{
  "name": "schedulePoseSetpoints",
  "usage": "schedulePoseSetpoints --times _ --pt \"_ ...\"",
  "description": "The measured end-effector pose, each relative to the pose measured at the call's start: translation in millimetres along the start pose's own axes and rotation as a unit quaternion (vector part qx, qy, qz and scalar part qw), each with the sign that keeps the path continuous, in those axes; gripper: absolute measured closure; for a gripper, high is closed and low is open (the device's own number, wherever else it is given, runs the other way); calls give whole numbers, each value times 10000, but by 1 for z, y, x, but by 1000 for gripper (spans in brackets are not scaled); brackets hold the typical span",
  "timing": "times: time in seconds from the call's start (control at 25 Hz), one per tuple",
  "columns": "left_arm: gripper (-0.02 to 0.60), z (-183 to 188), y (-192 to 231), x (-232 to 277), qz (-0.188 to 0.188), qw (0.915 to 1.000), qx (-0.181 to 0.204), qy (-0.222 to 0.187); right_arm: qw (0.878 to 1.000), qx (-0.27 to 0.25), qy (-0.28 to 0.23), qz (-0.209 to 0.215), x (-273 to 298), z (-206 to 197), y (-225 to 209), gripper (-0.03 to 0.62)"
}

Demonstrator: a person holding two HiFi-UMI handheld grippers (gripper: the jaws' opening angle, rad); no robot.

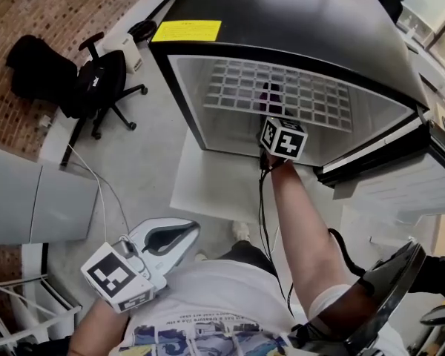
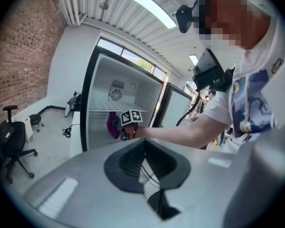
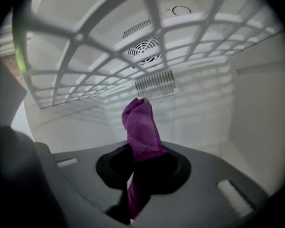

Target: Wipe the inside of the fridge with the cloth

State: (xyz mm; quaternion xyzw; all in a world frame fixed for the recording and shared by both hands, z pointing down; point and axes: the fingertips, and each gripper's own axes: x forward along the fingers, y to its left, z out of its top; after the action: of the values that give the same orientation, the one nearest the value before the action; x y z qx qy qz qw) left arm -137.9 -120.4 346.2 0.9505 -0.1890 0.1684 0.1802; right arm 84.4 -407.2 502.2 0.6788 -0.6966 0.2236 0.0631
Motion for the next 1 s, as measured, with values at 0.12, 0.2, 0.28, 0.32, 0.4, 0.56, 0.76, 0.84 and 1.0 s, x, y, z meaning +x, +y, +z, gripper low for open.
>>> schedulePoseSetpoints --times 0.12,0.2,0.28,0.32,0.4,0.56,0.76,0.84,1.0 --pt "575 -1 -6 10 -243 9995 170 62 9973 -404 -112 -599 -23 12 -41 539" --pt "575 1 -12 18 -376 9990 211 79 9924 -731 -91 -986 -37 17 -63 539" --pt "575 3 -19 26 -511 9983 260 82 9853 -1075 -40 -1327 -49 21 -79 539" --pt "575 5 -21 30 -582 9978 292 78 9804 -1271 -11 -1507 -55 23 -86 539" --pt "575 8 -24 36 -689 9970 357 83 9692 -1638 73 -1837 -62 24 -96 539" --pt "575 11 -27 39 -710 9968 333 122 9588 -1906 493 -2047 -53 0 -107 539" --pt "575 4 -15 34 -529 9980 286 198 9639 -1685 973 -1816 -39 -41 -107 539" --pt "575 3 -13 33 -485 9983 254 200 9655 -1658 986 -1748 -35 -46 -103 539" --pt "575 3 -10 30 -424 9988 198 150 9673 -1633 1035 -1644 -30 -50 -92 539"
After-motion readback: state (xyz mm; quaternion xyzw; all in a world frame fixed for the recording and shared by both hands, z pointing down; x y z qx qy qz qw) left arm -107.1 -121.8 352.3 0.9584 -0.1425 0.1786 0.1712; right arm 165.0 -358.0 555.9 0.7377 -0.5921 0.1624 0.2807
